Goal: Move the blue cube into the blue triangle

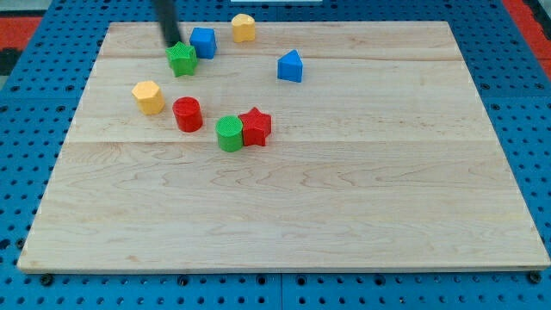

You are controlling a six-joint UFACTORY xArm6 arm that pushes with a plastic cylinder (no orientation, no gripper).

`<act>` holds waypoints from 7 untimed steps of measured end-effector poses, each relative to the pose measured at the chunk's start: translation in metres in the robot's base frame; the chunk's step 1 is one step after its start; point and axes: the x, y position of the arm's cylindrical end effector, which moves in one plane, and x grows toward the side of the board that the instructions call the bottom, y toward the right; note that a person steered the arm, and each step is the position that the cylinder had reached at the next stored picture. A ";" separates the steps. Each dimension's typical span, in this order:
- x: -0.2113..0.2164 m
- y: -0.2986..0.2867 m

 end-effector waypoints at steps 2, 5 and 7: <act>0.052 0.097; -0.008 0.060; -0.016 0.176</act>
